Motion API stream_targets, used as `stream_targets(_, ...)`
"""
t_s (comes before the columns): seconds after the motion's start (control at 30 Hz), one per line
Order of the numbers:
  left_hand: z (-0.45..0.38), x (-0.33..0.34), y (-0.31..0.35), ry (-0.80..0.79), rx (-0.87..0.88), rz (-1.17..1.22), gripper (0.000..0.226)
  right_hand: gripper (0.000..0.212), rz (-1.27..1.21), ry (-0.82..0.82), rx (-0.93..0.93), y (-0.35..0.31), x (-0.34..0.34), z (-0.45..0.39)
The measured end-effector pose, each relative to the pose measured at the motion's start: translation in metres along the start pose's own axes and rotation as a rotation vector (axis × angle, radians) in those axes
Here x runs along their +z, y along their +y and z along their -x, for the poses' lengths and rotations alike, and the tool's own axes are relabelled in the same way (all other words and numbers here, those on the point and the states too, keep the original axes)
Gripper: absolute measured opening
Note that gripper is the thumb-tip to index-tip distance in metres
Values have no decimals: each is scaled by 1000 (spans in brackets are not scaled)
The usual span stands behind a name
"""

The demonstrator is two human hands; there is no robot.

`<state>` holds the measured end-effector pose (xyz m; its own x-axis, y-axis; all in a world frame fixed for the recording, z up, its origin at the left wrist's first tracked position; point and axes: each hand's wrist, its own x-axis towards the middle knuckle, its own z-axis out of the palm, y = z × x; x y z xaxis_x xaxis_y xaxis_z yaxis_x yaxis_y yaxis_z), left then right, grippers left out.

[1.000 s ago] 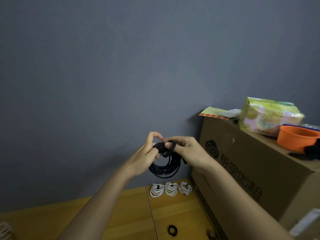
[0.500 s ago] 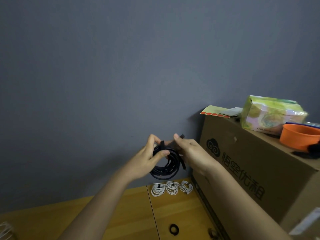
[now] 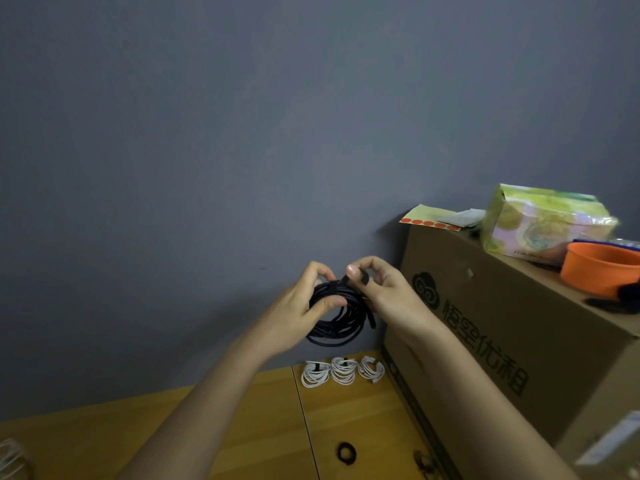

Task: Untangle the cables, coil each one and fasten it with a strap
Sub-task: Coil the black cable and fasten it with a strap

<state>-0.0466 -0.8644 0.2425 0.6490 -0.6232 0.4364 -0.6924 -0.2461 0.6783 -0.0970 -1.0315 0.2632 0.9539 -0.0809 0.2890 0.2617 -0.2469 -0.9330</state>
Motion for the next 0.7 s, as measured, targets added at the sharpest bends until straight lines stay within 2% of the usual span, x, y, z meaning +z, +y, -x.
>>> stream_targets(0.17, 1, 5, 2, 2, 29, 59, 23, 13, -140, 63, 50, 0, -7, -3)
stream_targets(0.33, 0, 13, 9, -25, 63, 52, 24, 19, -32, 25, 111, -13, -13, -18)
stream_targets(0.53, -5, 6, 11, -19, 11, 2, 27, 23, 98, 10, -34, -28, -13, -25)
stream_targets(0.7, -11, 4, 15, -4, -64, -42, 28, 20, 242, 110, -159, -23, -8, -20)
